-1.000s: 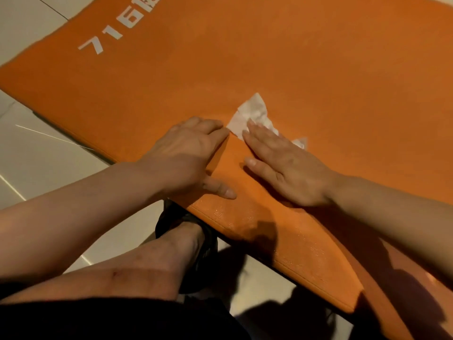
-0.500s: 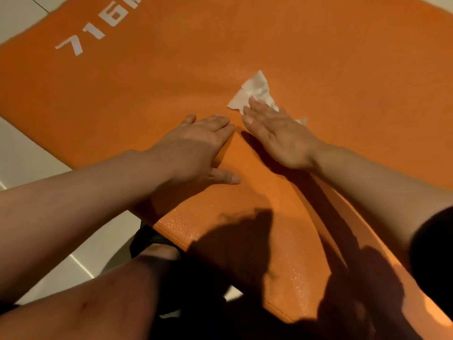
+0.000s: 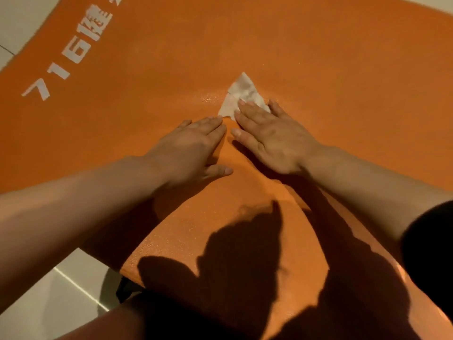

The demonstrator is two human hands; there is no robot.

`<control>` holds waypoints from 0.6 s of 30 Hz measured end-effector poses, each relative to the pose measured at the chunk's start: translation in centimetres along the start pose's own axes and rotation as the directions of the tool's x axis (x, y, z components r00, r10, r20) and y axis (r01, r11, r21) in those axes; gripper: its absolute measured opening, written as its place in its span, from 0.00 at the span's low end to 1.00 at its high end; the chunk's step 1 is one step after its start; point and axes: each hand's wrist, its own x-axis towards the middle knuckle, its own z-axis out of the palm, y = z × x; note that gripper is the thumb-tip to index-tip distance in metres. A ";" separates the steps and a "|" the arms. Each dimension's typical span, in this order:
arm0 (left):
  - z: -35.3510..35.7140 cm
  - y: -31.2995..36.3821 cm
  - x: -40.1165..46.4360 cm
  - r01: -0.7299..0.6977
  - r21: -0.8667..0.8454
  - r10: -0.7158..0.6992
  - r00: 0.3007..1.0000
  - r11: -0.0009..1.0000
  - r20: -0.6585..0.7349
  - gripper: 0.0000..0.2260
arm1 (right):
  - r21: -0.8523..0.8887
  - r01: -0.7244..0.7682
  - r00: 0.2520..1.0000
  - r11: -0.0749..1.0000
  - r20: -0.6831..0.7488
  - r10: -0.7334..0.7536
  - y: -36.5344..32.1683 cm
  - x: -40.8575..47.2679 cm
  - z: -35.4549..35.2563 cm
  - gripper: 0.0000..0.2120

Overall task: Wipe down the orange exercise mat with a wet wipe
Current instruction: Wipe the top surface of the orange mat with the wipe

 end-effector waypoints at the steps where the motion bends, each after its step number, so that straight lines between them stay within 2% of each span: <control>1: -0.2 -0.1 0.5 -0.013 0.003 0.013 1.000 1.000 -0.001 0.42 | -0.024 0.005 1.000 1.000 0.004 -0.004 0.6 -0.3 -0.3 0.34; 4: -0.8 -0.4 1.7 -0.038 0.025 0.038 0.999 0.999 0.021 0.42 | -0.069 0.026 0.999 0.997 -0.024 -0.028 2.4 -4.6 0.3 0.41; 7: -0.8 -0.8 2.5 -0.061 0.045 0.059 0.998 0.997 0.035 0.42 | -0.057 -0.040 0.999 0.998 0.016 0.041 2.9 -7.0 1.0 0.42; 9: -0.8 -0.8 3.0 -0.065 0.032 0.064 0.998 0.997 0.028 0.43 | -0.044 -0.112 0.994 0.993 0.001 0.112 2.4 -5.3 0.6 0.42; 12: -1.1 -0.2 4.0 -0.082 0.030 0.082 0.997 0.996 0.000 0.43 | 0.037 -0.201 0.975 0.979 -0.091 0.204 2.7 -0.5 -0.7 0.36; 15: -1.9 0.2 5.3 -0.101 0.052 0.102 0.995 0.994 -0.011 0.43 | 0.077 -0.189 0.976 0.979 -0.095 0.196 4.1 0.8 -1.5 0.35; 18: -2.3 -0.2 6.3 -0.110 0.078 0.111 0.994 0.991 -0.007 0.43 | 0.028 -0.128 0.985 0.991 -0.117 0.130 4.3 -2.5 0.2 0.39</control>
